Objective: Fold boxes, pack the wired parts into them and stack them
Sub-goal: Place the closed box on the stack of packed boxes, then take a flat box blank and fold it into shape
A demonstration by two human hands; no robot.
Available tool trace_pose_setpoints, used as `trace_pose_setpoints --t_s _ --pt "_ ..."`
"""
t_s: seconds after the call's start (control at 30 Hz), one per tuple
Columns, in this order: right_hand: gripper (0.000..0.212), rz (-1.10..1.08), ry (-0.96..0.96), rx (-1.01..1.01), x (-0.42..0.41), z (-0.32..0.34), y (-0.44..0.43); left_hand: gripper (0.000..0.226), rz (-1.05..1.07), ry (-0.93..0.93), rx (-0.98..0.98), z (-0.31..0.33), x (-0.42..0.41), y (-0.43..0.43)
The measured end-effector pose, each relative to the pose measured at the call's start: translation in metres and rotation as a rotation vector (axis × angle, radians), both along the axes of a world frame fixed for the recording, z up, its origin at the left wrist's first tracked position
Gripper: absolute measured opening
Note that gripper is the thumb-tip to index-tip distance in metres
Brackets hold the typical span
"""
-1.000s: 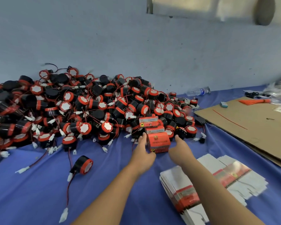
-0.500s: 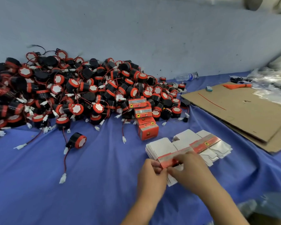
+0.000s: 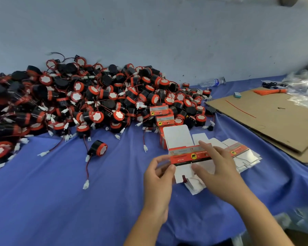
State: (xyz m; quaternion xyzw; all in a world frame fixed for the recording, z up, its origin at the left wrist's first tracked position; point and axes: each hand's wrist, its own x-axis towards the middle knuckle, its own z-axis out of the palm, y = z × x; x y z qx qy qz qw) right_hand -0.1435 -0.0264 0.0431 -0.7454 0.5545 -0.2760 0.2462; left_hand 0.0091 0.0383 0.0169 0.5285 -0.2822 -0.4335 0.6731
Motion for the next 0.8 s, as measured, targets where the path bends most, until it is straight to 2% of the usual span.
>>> trace_pose_setpoints --t_s 0.1,0.2,0.27,0.4,0.5,0.53,0.6,0.67,0.7,0.8 --pt "0.06 0.161 -0.103 0.056 0.017 0.011 0.012 0.04 0.032 -0.055 -0.07 0.0 0.023 0.027" --pt "0.045 0.268 -0.123 0.031 0.044 0.019 0.032 0.053 0.156 -0.242 -0.069 -0.004 0.044 0.059" --pt "0.043 0.321 -0.179 0.091 0.065 0.021 0.048 0.053 0.219 -0.33 -0.043 -0.008 0.057 0.08" --pt "0.04 0.476 -0.414 0.413 0.109 0.017 0.083 0.05 0.234 -0.449 -0.006 -0.011 0.078 0.114" --pt "0.027 0.502 -0.601 0.62 0.136 0.013 0.107 0.055 0.18 -0.501 -0.022 -0.009 0.09 0.14" --pt "0.027 0.482 -0.662 0.688 0.144 0.015 0.114 0.057 0.182 -0.541 -0.04 -0.009 0.095 0.15" --pt "0.038 0.428 -0.762 0.837 0.157 0.018 0.125 0.08 0.202 -0.617 -0.077 -0.009 0.107 0.171" --pt "0.045 0.419 -0.799 0.971 0.167 0.021 0.135 0.104 0.241 -0.642 -0.07 -0.009 0.117 0.189" --pt "0.045 0.444 -0.791 1.022 0.171 0.022 0.141 0.109 0.266 -0.674 -0.074 -0.009 0.122 0.195" --pt "0.048 0.517 -0.777 1.163 0.184 0.022 0.159 0.105 0.399 -0.697 -0.145 -0.007 0.138 0.209"
